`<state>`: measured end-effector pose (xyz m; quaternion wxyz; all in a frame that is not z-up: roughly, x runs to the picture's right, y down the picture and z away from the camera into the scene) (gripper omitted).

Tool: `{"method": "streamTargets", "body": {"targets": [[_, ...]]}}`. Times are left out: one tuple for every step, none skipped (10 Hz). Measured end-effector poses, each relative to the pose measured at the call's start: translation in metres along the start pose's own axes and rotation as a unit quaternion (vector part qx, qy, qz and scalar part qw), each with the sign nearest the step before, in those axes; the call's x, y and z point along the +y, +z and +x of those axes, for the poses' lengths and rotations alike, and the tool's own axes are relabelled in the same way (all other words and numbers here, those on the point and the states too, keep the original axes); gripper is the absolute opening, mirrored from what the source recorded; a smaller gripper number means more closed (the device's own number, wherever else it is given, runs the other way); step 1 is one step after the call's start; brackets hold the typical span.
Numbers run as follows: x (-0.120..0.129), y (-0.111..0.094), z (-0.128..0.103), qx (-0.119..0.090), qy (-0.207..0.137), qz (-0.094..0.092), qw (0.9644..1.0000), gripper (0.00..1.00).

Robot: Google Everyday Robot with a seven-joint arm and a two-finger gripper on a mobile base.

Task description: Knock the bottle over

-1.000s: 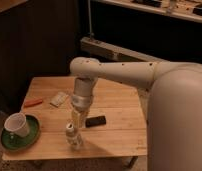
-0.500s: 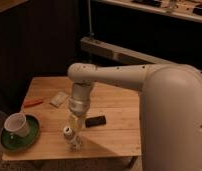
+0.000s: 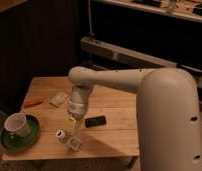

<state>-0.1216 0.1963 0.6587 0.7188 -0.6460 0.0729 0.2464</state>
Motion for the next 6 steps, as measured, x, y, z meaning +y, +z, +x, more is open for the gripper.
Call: {"method": "streamTargets", "body": {"targets": [[-0.001, 0.003, -0.002, 0.003, -0.001, 0.000, 1.0000, 0.00], [0.000, 0.006, -0.007, 0.004, -0.006, -0.001, 1.0000, 0.00], [0.005, 0.011, -0.011, 0.008, -0.016, -0.003, 0.9998, 0.00], [0.009, 0.014, -0.016, 0.009, -0.025, -0.005, 0.9996, 0.00], [0.013, 0.020, -0.024, 0.012, -0.039, -0.009, 0.9991, 0.00], [0.020, 0.027, -0.034, 0.011, -0.052, -0.010, 0.9985, 0.00]]}}
